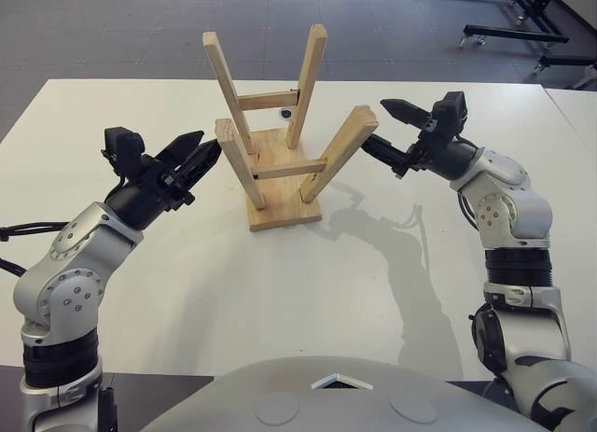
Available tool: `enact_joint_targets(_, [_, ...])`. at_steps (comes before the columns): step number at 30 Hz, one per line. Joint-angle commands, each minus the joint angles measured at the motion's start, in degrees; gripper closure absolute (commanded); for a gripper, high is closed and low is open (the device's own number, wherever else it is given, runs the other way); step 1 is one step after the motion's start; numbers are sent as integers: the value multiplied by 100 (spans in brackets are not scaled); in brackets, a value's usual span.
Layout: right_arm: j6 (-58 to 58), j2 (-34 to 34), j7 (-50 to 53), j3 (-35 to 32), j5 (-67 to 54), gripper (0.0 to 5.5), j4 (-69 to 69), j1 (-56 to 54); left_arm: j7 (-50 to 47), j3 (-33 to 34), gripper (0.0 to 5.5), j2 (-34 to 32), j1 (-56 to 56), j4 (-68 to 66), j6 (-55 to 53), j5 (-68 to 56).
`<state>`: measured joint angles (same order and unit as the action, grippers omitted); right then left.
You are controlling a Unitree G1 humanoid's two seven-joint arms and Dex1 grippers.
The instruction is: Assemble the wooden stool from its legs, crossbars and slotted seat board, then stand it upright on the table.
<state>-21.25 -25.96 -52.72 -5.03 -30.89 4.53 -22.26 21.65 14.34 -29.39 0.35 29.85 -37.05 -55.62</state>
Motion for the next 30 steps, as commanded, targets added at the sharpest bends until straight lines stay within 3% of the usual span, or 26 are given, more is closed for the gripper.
enact_joint_targets(1, [-57, 381, -510, 730, -60, 13, -355, -204, 344, -964, 293, 200, -225, 255, -283, -18])
enact_joint_targets(9, [607, -358, -601, 301, 602, 13, 869, -564, 115, 89, 293, -85, 81, 204, -114, -44])
enact_joint_targets(19, [1557, 289, -232, 470, 1177, 13, 2014, -1040, 236, 214, 293, -289, -93, 16, -224, -37])
enact_joint_targets(23, [1157, 598, -562, 798, 866, 13, 1315, -715, 242, 463, 293, -361, -101, -254, -129, 96])
enact_joint_targets(30, [-471, 102, -1228, 1147, -263, 13, -1176, 431, -215, 1623, 293, -530, -169, -1602, 262, 719])
